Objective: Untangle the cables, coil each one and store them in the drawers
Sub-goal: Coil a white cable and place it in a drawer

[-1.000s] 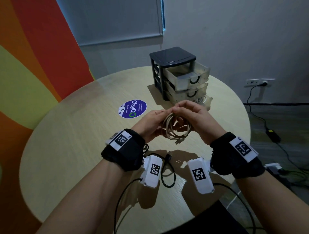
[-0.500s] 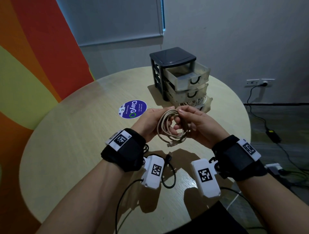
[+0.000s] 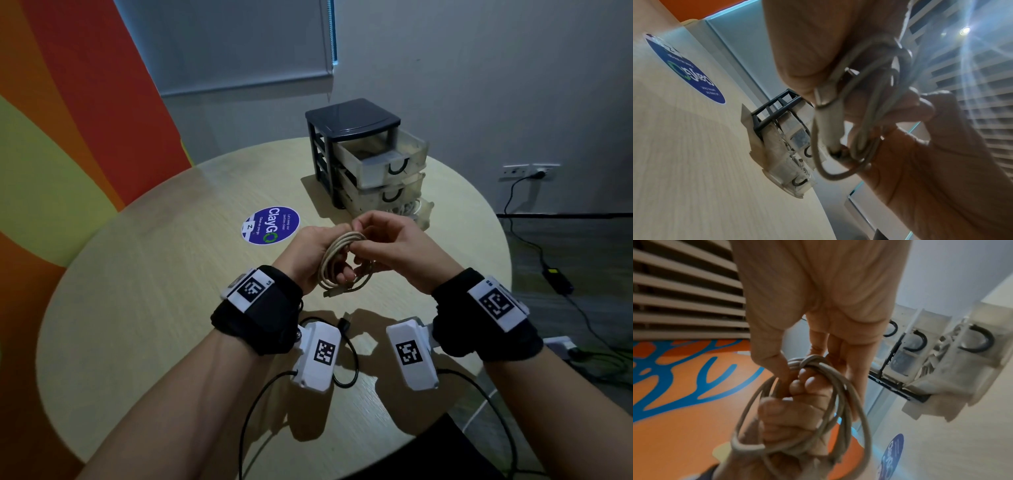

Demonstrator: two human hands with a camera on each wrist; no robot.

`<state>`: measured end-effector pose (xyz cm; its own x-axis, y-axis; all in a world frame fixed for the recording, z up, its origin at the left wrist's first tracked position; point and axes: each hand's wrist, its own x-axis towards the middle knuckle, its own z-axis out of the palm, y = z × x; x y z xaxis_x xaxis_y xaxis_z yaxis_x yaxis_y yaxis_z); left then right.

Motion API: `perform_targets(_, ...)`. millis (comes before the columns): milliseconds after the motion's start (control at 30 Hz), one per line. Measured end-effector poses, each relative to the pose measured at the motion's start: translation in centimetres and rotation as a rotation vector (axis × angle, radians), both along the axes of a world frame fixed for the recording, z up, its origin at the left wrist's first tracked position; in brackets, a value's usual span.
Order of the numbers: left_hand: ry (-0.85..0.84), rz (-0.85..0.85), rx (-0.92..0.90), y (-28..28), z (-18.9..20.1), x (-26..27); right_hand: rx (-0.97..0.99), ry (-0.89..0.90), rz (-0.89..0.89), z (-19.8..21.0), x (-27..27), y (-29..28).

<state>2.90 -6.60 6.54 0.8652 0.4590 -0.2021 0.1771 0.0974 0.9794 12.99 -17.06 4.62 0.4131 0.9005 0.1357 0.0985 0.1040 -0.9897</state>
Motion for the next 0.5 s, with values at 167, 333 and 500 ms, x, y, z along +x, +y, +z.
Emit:
perform_targets(167, 0.015, -0.033, 0.018, 0.2, 0.1, -0.1, -0.051, 0.110, 0.061, 0.0, 0.6, -0.2)
perform_targets(333, 0.009, -0.004, -0.011, 0.7, 0.1, 0.3, -0.058, 0.248, 0.104, 0.5, 1.2, -0.4)
perform_targets(500, 0.000, -0.044, -0.124, 2.0, 0.4, 1.0, -0.016, 0.263, -0.099, 1.1, 2.2, -0.4)
